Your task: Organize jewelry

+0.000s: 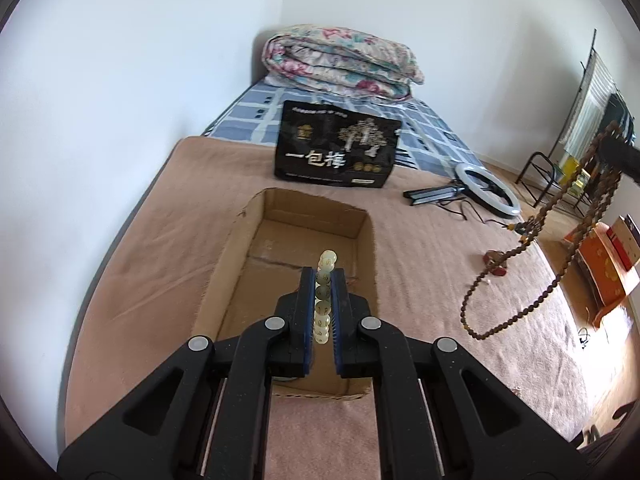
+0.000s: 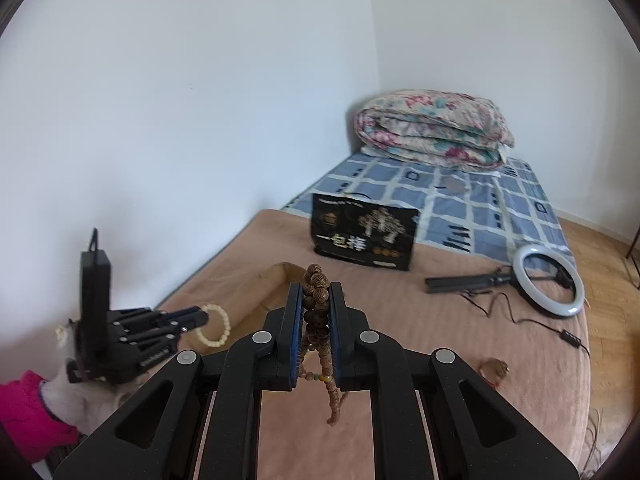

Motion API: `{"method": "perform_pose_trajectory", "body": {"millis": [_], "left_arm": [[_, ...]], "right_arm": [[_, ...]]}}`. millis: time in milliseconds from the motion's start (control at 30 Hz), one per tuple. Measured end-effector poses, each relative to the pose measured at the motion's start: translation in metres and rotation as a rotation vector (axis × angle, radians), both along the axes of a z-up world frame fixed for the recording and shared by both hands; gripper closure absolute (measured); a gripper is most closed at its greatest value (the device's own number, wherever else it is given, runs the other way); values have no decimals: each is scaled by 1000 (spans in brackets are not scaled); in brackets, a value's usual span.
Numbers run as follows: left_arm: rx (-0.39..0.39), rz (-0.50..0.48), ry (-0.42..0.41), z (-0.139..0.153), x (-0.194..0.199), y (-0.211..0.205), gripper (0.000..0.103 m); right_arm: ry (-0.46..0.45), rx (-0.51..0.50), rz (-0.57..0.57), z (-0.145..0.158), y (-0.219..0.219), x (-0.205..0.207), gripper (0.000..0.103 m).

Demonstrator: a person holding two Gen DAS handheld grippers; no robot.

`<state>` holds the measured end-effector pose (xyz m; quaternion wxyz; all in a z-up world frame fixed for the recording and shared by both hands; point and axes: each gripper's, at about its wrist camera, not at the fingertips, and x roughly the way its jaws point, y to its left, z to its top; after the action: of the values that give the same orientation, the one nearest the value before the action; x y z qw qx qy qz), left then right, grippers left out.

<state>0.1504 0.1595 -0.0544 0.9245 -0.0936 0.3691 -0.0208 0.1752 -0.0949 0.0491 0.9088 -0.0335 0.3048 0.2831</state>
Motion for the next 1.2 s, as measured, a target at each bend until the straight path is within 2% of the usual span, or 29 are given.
{"method": "perform_pose_trajectory", "body": {"millis": [400, 867, 1200], "left_arm": [[-50, 64, 21, -14, 1, 25, 98], [-37, 58, 63, -30, 8, 26, 98], [-42, 53, 103, -44, 14, 28, 98]], "right_arm": [[-30, 15, 82, 16, 51, 5, 93], [68, 21, 79, -23, 88, 43, 93], [86, -45, 57, -51, 104, 58, 93]]}}
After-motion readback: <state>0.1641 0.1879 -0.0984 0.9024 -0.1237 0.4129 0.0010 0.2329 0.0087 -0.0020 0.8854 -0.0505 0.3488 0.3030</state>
